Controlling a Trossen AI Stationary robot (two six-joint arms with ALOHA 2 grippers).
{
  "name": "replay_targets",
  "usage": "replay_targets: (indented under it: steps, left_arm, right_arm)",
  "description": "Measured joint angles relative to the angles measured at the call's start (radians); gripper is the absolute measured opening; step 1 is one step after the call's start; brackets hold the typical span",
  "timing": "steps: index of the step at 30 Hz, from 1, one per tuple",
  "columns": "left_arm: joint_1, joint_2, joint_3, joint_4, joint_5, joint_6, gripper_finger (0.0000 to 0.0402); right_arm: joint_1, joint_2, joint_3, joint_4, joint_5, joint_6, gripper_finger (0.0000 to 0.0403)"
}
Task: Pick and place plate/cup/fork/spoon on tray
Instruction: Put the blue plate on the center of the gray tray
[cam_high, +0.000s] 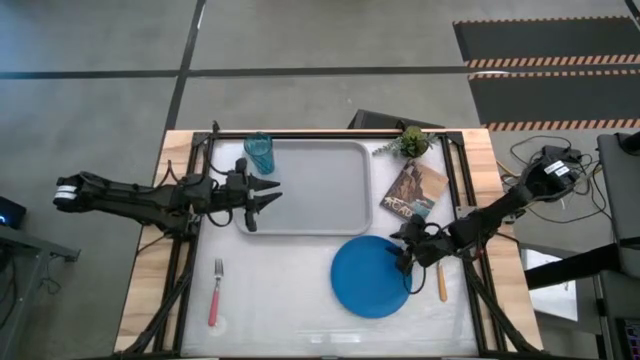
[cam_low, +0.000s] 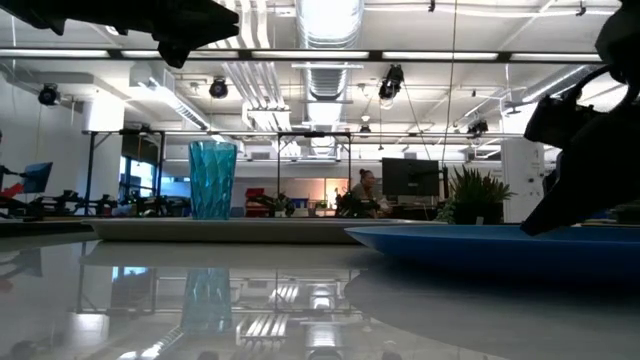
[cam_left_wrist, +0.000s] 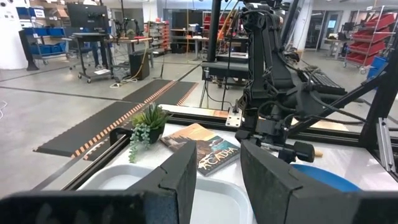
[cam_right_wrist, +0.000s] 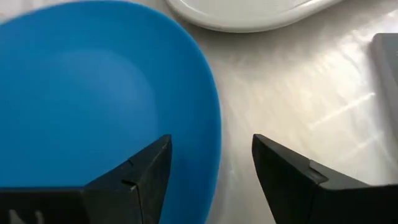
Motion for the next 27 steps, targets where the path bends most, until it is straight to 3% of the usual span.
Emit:
replay_targets:
  steps: [8,15,21,27]
  left_arm:
    - [0.000,0.001,-0.002,0.000,0.000,-0.002,0.0108]
    - [0.000,0.001,-0.003,0.007,0.000,-0.002,0.0108]
    - [0.000,0.001,-0.003,0.007,0.000,-0.002,0.0108]
    - [-0.001,0.001,-0.003,0.007,0.000,-0.002,0.0108]
  right_arm:
    - [0.000,0.049,-0.065,0.181,-0.004,-0.001,0.0171]
    - [-0.001,0.111,-0.042,0.199,0.000,0.003,0.0089]
    - [0.000,0.077,-0.033,0.197,-0.040,0.006,0.0021]
    - [0.000,0.011,-0.027,0.182,-0.044,0.010,0.0013]
